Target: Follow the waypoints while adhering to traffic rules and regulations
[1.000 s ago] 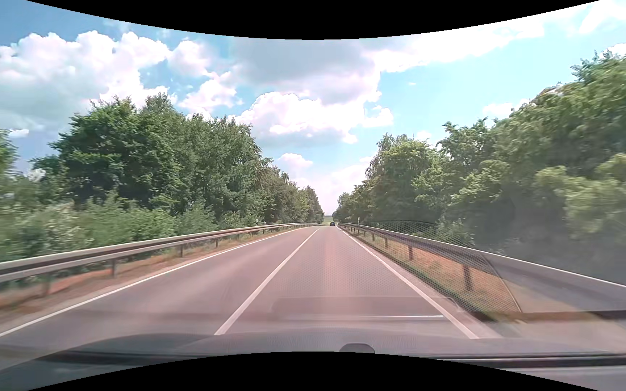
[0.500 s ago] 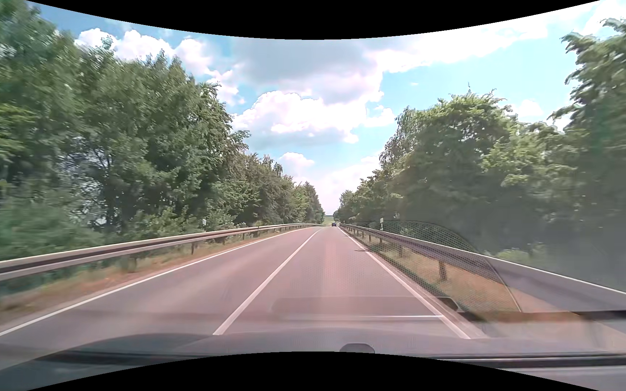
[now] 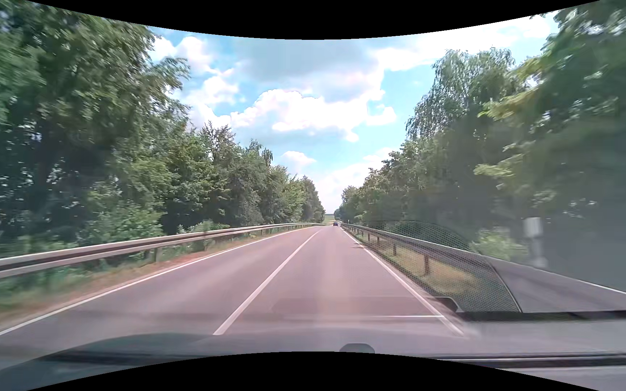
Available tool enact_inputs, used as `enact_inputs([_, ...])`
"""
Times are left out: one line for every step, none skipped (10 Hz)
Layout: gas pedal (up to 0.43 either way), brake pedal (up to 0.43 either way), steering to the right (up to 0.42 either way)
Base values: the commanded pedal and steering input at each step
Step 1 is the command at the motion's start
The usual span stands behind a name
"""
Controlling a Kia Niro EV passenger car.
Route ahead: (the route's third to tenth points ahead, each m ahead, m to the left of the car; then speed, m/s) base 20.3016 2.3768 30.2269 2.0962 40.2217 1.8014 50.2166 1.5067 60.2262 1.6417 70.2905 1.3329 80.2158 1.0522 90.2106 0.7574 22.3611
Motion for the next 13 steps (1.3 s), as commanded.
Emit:
enact_inputs([0.331, 0.000, -0.002])
enact_inputs([0.331, 0.000, -0.001])
enact_inputs([0.331, 0.000, -0.001])
enact_inputs([0.331, 0.000, -0.001])
enact_inputs([0.331, 0.000, 0.000])
enact_inputs([0.331, 0.000, 0.001])
enact_inputs([0.331, 0.000, 0.001])
enact_inputs([0.331, 0.000, 0.002])
enact_inputs([0.331, 0.000, 0.002])
enact_inputs([0.331, 0.000, 0.002])
enact_inputs([0.331, 0.000, 0.001])
enact_inputs([0.339, 0.000, 0.002])
enact_inputs([0.339, 0.000, 0.002])
